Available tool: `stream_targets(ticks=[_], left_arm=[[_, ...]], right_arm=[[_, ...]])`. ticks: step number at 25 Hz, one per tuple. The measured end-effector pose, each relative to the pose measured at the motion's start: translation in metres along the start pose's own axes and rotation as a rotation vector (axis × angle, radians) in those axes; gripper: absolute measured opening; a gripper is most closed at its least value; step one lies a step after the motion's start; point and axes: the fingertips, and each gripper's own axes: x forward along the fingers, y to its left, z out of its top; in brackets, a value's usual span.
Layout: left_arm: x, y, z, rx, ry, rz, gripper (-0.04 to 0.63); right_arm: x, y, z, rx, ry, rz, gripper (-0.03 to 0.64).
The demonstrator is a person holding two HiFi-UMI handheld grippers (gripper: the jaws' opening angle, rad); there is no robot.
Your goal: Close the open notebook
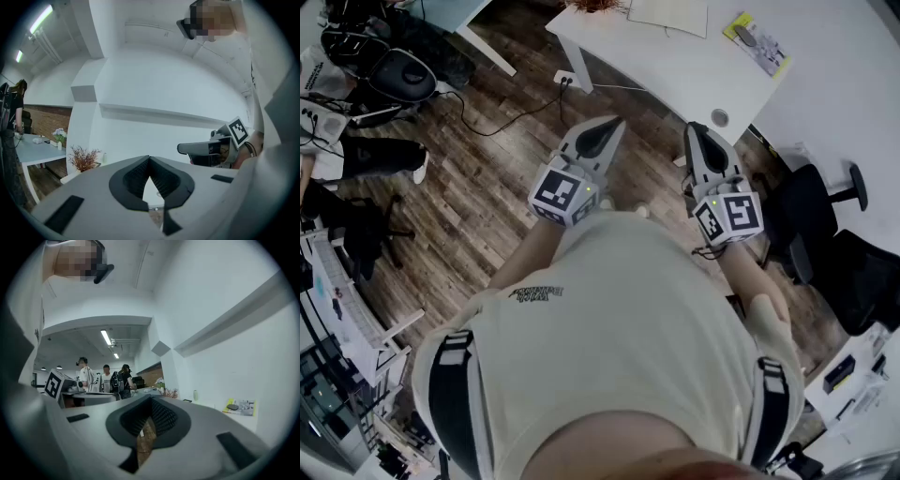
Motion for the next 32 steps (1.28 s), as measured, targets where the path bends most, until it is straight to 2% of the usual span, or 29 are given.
stream_targets(ticks=[7, 12, 32], left_arm=[[0.006, -0.002, -0.004, -0.009, 0.021, -0.002, 0.012], [0.009, -0.001, -0.007, -0.042, 0.032, 0.002, 0.012], [0.028, -0.027, -0.014, -0.014, 0.037, 0.017, 0.012]], right_arm=[[-0.001, -0.005, -0.004, 0.005, 0.011, 0.001, 0.0], [-0.001, -0.011, -0.009, 0.016, 0.012, -0.001, 0.001], [-0.018, -0.036, -0.011, 0.042, 0.01, 0.009, 0.002]])
